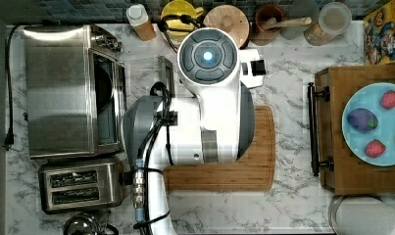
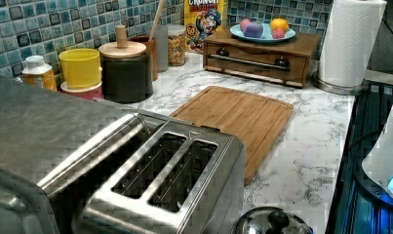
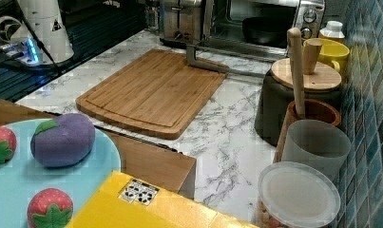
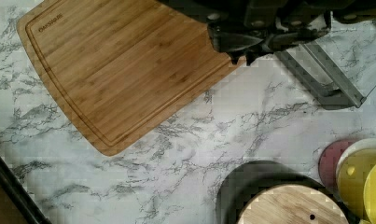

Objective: Close the oven.

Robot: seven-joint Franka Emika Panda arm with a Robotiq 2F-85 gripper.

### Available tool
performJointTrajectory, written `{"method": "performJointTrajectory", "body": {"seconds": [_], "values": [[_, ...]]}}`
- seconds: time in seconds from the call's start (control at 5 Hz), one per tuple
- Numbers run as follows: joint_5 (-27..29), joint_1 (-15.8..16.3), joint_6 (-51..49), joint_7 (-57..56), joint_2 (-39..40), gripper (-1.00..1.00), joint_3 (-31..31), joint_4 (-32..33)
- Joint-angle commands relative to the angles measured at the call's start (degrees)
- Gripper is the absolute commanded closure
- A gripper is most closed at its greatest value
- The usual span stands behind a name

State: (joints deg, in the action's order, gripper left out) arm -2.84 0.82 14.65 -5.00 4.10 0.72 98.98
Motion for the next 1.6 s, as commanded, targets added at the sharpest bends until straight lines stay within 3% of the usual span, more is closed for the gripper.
{"method": "performJointTrajectory", "body": {"seconds": [0.2,0.6,0.8,1.0,1.2,1.6], "values": [[-3.08,1.27,-3.52,-6.61,5.62,1.0,1.35,-4.01],[8.27,-4.67,-0.57,-31.09,9.36,1.0,0.32,-0.85],[15.22,-6.52,5.09,-44.53,6.78,1.0,0.43,4.01],[23.73,-7.4,7.72,-56.33,6.37,1.0,0.59,6.13],[27.79,-7.19,8.04,-64.71,5.64,1.0,1.87,8.08],[35.04,-7.32,9.35,-69.97,12.07,1.0,2.09,6.81]]}}
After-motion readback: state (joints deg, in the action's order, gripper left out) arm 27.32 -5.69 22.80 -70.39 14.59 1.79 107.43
